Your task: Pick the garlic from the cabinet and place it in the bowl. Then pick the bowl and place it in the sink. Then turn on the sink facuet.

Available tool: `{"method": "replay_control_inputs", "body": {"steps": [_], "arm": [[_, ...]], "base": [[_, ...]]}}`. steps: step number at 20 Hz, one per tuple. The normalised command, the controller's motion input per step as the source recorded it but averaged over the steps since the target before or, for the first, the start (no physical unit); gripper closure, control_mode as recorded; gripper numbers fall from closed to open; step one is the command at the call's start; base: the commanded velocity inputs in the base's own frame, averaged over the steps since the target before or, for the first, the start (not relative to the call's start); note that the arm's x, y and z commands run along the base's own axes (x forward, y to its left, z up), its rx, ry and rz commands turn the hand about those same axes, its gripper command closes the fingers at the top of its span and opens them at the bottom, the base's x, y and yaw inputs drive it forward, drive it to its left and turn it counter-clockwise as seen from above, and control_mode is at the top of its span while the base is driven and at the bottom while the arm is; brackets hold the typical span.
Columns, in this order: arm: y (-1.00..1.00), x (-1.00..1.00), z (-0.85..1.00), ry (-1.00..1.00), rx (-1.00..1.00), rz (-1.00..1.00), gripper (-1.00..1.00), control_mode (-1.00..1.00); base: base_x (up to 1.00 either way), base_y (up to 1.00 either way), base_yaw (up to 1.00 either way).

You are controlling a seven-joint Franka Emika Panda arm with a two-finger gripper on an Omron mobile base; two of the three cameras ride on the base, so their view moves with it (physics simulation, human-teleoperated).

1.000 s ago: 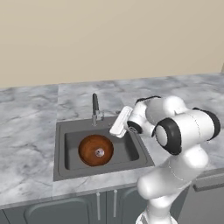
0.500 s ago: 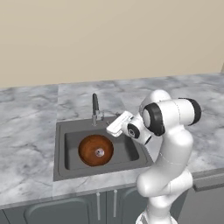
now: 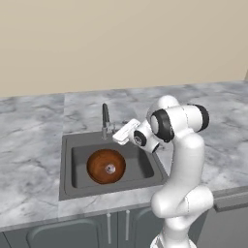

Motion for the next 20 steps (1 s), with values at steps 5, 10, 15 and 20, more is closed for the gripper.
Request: {"method": "replay_control_inputs", "body": {"steps": [5, 10, 15, 20], "arm": [[0.19, 0.67, -0.47, 0.05, 0.0, 0.0, -1.0, -1.0], [0.1, 0.85, -0.32, 0.07, 0.0, -0.07, -1.0, -1.0], [0.05, 0.66, -0.14, 0.06, 0.0, -0.1, -1.0, -1.0], [-0.1, 0.17, 0.14, 0.0, 0.06, -0.17, -1.0, -1.0]], "base": [[0.0, 0.0, 0.0], [0.0, 0.0, 0.0], [0.0, 0.0, 0.0], [0.0, 0.0, 0.0]]}}
